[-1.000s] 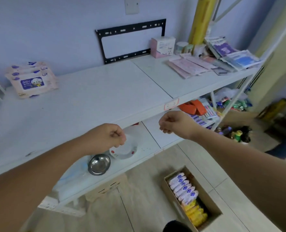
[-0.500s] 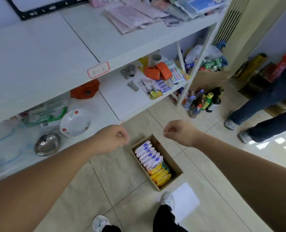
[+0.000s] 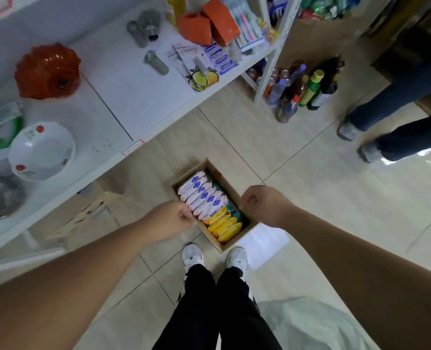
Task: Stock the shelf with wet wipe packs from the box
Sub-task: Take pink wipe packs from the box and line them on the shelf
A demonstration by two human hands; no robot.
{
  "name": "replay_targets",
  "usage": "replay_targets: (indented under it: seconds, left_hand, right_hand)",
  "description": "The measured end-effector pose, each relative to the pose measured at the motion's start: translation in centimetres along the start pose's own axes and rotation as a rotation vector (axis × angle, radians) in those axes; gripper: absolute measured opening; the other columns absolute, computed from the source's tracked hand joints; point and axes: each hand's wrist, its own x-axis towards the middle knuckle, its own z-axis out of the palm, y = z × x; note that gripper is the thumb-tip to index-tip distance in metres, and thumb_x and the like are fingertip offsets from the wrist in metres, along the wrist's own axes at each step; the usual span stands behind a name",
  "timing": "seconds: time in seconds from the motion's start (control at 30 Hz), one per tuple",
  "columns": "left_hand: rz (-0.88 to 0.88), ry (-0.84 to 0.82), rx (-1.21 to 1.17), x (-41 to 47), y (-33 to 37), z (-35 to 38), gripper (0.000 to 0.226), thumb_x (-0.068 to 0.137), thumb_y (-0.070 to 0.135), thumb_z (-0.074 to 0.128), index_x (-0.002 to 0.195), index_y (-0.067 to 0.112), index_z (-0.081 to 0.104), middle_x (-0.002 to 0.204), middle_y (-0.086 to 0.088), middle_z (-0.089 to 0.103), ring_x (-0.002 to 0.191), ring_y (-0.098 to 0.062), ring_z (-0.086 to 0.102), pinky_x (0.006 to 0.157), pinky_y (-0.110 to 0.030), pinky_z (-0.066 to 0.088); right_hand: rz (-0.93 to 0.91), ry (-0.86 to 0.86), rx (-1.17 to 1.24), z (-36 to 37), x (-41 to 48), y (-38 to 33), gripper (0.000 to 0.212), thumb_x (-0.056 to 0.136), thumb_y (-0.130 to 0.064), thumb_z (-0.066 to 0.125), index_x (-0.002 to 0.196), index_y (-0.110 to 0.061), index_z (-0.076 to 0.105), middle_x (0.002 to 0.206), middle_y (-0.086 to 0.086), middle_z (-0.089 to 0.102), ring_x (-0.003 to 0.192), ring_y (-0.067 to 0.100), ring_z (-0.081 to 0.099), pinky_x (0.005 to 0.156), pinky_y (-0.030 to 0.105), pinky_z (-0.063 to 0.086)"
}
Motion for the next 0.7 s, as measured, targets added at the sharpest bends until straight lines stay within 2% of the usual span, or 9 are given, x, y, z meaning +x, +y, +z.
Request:
replay_targets:
  seconds: [0.07, 0.17, 0.27, 0.37, 0.5, 0.57, 0.7]
  left_hand:
    - [-0.026, -0.015, 0.022, 3.0, -1.1, 1.6, 0.017, 0.087, 0.035, 0.072, 0.075, 0.031, 0.060, 0.076, 0.010, 0.064, 0.073, -0.012, 0.063, 0.064, -0.026, 0.049]
    - [-0.075, -0.032, 0.022, 8.0, -3.3, 4.3, 0.015, 0.082, 0.036, 0.074, 0.075, 0.030, 0.062, 0.083, 0.010, 0.068, 0.088, -0.016, 0.068, 0.083, -0.033, 0.055]
    - [-0.111, -0.043, 0.012, 13.4, -5.9, 6.8, 0.021, 0.076, 0.041, 0.077, 0.089, 0.027, 0.068, 0.093, 0.008, 0.072, 0.092, -0.014, 0.068, 0.087, -0.037, 0.056]
    - [-0.130, -0.035, 0.036, 18.9, -8.7, 9.2, 0.034, 0.076, 0.042, 0.077, 0.101, 0.023, 0.064, 0.100, 0.006, 0.070, 0.097, -0.017, 0.066, 0.089, -0.038, 0.053]
    - [-0.158, -0.023, 0.131, 25.8, -13.0, 12.8, 0.038, 0.081, 0.044, 0.073, 0.110, 0.025, 0.059, 0.105, 0.005, 0.063, 0.104, -0.022, 0.060, 0.096, -0.043, 0.049]
    - [-0.189, -0.013, 0.197, 28.3, -15.2, 15.0, 0.039, 0.081, 0.045, 0.070, 0.112, 0.026, 0.058, 0.111, 0.003, 0.063, 0.106, -0.024, 0.059, 0.095, -0.043, 0.048]
    - [-0.187, 0.133, 0.462, 31.0, -18.4, 19.0, 0.031, 0.082, 0.038, 0.064, 0.108, 0.024, 0.057, 0.110, -0.003, 0.062, 0.102, -0.030, 0.056, 0.076, -0.038, 0.041]
  right_hand:
    - [0.030, 0.007, 0.006, 1.4, 2.5, 1.7, 0.017, 0.088, -0.025, 0.060, 0.099, -0.022, 0.073, 0.105, 0.000, 0.070, 0.085, 0.018, 0.058, 0.069, 0.026, 0.045]
    - [0.076, 0.037, 0.014, 3.4, 6.9, 4.0, 0.019, 0.087, -0.023, 0.059, 0.099, -0.025, 0.073, 0.106, -0.004, 0.068, 0.091, 0.019, 0.061, 0.074, 0.027, 0.049]
    - [0.116, 0.061, 0.030, 5.6, 12.1, 6.5, 0.020, 0.087, -0.020, 0.059, 0.099, -0.025, 0.074, 0.100, -0.003, 0.066, 0.083, 0.021, 0.058, 0.068, 0.028, 0.048]
    - [0.106, 0.056, -0.009, 8.7, 17.4, 9.1, 0.017, 0.089, -0.024, 0.061, 0.101, -0.025, 0.072, 0.100, -0.002, 0.065, 0.084, 0.021, 0.058, 0.058, 0.023, 0.042]
    - [0.055, -0.021, -0.115, 13.6, 23.9, 12.7, 0.015, 0.088, -0.034, 0.067, 0.103, -0.032, 0.063, 0.102, -0.005, 0.060, 0.092, 0.017, 0.055, 0.066, 0.023, 0.036]
    - [0.034, -0.044, -0.166, 16.0, 26.4, 14.3, 0.023, 0.089, -0.036, 0.066, 0.112, -0.032, 0.064, 0.108, -0.004, 0.061, 0.096, 0.018, 0.059, 0.068, 0.024, 0.037]
    - [0.072, -0.025, -0.122, 19.9, 29.7, 16.4, 0.045, 0.090, -0.030, 0.066, 0.134, -0.033, 0.056, 0.126, -0.005, 0.058, 0.105, 0.018, 0.058, 0.079, 0.028, 0.045]
